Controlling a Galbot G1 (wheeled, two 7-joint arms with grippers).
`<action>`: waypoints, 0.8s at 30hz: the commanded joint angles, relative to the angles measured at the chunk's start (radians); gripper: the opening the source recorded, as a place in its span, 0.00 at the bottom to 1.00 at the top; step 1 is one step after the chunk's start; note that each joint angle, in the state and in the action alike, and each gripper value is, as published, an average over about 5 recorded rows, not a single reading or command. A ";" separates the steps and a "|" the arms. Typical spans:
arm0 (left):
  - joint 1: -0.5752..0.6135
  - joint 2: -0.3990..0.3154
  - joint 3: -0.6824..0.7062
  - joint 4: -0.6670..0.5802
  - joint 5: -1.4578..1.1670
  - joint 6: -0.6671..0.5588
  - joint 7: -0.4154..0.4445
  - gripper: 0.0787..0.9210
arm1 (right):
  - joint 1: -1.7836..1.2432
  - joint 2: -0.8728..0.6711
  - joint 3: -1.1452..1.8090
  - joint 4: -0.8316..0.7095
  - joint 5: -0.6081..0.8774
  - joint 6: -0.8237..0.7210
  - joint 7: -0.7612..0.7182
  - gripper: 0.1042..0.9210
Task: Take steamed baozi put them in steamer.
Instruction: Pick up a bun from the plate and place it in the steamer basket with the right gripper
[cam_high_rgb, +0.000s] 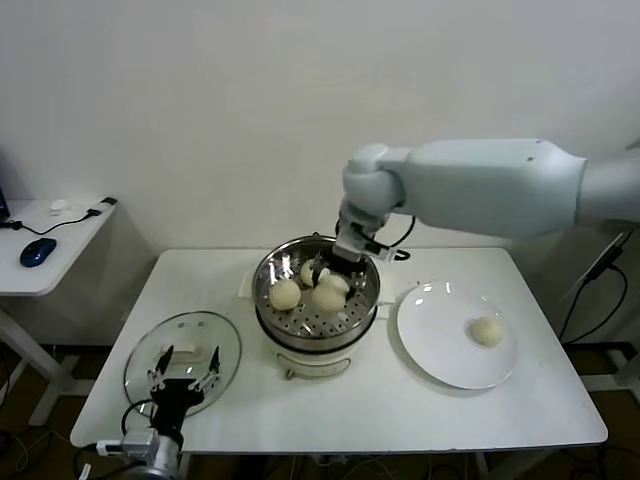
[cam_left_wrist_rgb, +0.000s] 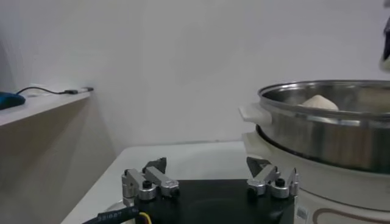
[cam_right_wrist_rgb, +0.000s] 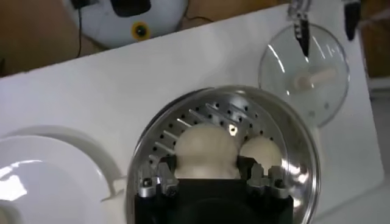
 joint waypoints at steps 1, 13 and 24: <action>-0.001 -0.001 0.001 0.000 0.000 0.000 0.000 0.88 | -0.166 0.095 0.022 -0.087 -0.194 0.128 0.064 0.68; 0.004 0.002 -0.002 0.004 -0.004 -0.004 -0.002 0.88 | -0.236 0.103 0.037 -0.181 -0.244 0.153 0.097 0.72; 0.008 -0.004 0.000 0.001 0.001 -0.005 -0.004 0.88 | -0.074 0.042 0.045 -0.186 -0.095 0.215 0.007 0.88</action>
